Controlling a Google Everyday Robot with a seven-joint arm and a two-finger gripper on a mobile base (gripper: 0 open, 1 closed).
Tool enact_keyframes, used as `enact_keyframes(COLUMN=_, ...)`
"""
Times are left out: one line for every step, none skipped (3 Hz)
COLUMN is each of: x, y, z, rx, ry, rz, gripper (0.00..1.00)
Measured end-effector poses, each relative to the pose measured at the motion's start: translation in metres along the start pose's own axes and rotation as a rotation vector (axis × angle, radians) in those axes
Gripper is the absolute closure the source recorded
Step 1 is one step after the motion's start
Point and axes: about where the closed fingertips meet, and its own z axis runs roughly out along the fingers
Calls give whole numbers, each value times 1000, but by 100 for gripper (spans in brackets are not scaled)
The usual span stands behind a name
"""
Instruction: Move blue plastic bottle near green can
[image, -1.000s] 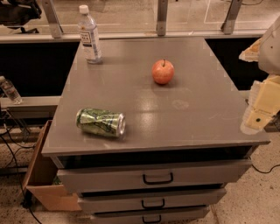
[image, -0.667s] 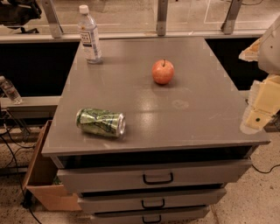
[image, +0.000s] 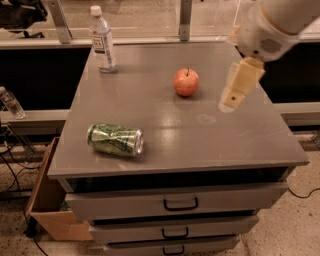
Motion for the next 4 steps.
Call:
enact_keyframes(x=-53, y=-55, z=28, rx=16, ry=-125, rz=-22, gripper=0)
enact_keyframes(x=-105, y=-92, z=53, rx=-22, ry=-238, rz=-27, gripper=0)
enact_keyframes(x=-118, y=-111, z=33, rx=29, ry=-286, rz=-31, gripper=0)
enact_keyframes(x=-118, y=-111, z=32, rx=30, ry=-285, rz=-31, gripper=0)
